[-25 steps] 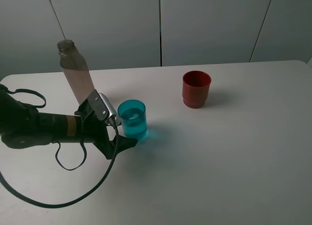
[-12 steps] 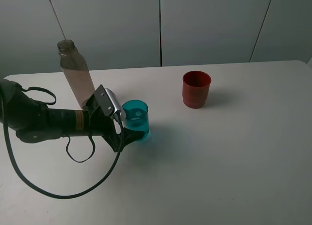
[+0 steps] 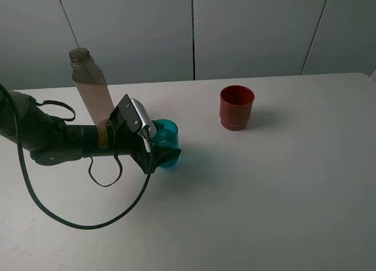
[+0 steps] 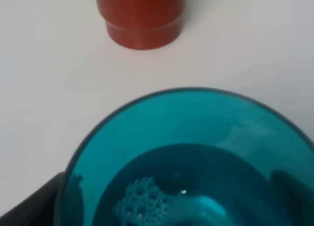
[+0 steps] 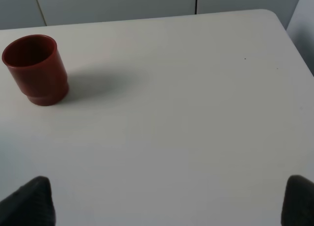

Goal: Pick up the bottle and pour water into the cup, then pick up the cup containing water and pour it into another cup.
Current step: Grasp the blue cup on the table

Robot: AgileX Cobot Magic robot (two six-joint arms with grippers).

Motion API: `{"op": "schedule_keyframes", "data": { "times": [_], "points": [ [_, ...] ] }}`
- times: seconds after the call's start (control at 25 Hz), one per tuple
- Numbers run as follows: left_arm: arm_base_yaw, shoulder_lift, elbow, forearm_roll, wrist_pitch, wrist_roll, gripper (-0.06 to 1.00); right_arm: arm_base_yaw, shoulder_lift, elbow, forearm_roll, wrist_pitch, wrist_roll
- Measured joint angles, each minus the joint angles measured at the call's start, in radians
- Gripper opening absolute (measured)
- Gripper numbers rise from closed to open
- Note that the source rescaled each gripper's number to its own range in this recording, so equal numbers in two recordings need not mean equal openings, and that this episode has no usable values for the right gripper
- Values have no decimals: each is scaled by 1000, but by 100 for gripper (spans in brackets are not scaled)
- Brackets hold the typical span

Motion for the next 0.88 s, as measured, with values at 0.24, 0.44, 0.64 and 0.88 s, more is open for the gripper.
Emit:
{"op": "schedule_keyframes", "data": {
  "times": [0.24,0.44,0.64,0.88],
  "points": [
    [0,34,-23,14,2,-2,99,0,0,0,0,0,0],
    [0,53,-41,19,-3,-4,99,0,0,0,0,0,0],
    [0,74,-43,19,-5,-4,99,0,0,0,0,0,-2],
    [0,76,-43,19,-5,1,14,0,0,0,0,0,-2]
  ]
}}
